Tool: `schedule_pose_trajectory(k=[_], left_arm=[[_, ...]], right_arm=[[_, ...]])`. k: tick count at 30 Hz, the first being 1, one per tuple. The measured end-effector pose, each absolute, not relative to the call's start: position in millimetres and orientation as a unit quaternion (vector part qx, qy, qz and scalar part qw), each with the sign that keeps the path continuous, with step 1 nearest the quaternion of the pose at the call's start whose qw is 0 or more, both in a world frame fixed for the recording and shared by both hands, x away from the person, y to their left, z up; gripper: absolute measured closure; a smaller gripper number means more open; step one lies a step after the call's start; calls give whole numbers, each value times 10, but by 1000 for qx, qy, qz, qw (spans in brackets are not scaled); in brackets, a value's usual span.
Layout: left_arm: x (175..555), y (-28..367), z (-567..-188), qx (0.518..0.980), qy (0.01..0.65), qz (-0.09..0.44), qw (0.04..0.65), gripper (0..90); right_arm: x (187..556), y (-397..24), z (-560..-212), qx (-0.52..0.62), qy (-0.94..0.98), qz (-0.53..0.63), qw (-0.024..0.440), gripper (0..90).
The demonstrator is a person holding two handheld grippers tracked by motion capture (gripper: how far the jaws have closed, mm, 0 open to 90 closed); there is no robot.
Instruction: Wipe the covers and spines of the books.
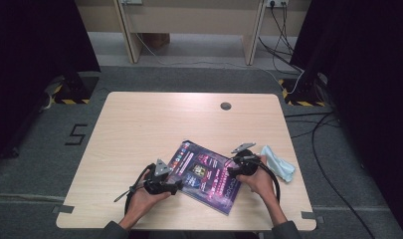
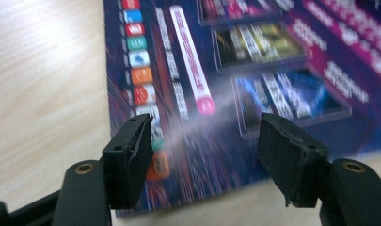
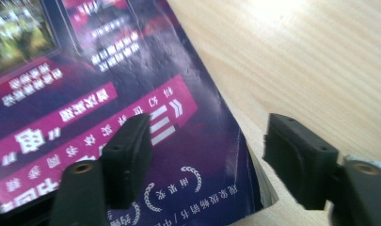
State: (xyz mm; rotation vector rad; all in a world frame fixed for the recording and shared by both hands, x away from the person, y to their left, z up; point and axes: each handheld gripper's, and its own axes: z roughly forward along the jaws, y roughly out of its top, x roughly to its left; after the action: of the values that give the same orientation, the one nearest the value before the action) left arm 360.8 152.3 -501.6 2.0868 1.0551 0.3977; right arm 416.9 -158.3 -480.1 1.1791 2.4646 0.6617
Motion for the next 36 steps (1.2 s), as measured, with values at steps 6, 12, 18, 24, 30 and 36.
schedule_pose_trajectory(k=[6, 12, 18, 24, 30, 36], left_arm=[[3838, 1516, -5014, 809, 423, 155, 377, 341], [3931, 1553, -5058, 816, 425, 159, 359, 331], [3887, 1553, -5061, 819, 420, 163, 355, 340], [3725, 1569, -5063, 821, 416, 166, 353, 323], [3439, 1583, -5069, 825, 408, 164, 355, 316], [3259, 1542, -5058, 831, 401, 155, 354, 311]], right_arm=[[3955, -1680, -4693, 415, 857, 275, 133, 309], [3756, -1767, -4786, 408, 866, 265, 111, 312], [3764, -1748, -4862, 407, 873, 245, 113, 287], [3842, -1751, -4860, 417, 868, 233, 136, 236], [4012, -1651, -4835, 419, 862, 203, 199, 237], [4234, -1619, -4851, 436, 849, 209, 214, 239]])
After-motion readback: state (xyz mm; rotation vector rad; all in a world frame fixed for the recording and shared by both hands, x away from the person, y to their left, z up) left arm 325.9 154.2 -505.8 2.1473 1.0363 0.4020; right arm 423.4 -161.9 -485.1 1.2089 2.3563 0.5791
